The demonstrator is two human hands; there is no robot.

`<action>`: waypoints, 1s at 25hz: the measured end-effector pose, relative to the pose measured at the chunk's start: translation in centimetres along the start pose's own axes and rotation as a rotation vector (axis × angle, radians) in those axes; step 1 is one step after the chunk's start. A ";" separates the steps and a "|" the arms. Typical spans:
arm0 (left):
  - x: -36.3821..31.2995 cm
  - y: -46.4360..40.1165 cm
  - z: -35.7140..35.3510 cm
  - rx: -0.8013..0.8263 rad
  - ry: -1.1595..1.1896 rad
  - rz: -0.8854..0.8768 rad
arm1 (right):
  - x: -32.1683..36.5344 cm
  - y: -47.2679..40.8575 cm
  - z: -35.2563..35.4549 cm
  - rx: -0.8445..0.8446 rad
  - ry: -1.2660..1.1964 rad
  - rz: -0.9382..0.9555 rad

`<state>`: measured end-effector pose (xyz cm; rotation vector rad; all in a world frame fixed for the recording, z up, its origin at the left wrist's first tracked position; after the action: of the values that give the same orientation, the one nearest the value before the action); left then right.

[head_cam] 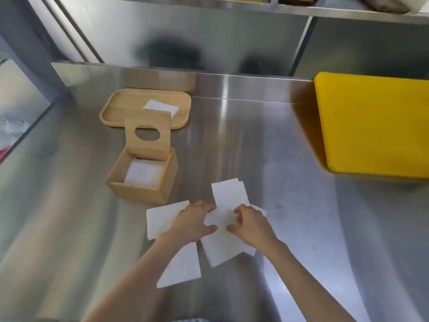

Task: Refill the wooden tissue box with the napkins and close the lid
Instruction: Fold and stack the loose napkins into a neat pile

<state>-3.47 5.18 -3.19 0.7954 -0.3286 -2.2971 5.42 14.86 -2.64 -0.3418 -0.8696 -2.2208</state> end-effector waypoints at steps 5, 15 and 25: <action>0.3 -0.2 -0.5 -0.024 -0.062 -0.010 | 0.6 0.0 -0.7 -0.019 0.125 0.011; 0.2 0.3 -0.4 -0.140 -0.023 0.009 | 0.4 0.0 -1.8 0.014 -0.065 0.037; 0.7 2.0 0.6 -0.128 1.112 0.176 | -0.5 1.0 0.8 -0.004 -0.905 -0.092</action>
<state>-3.21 3.20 -2.18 1.7135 0.2472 -1.3951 6.50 15.18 -1.83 -1.3921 -1.3421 -2.1189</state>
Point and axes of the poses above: each hand's wrist, its own y-axis away from the middle knuckle, its own z-axis out of the back of the hand, x = y × z, the point moved 7 cm from there along -y, towards the middle knuckle, and after that the axes turned 2 degrees about -x, right-handed, at the moved point
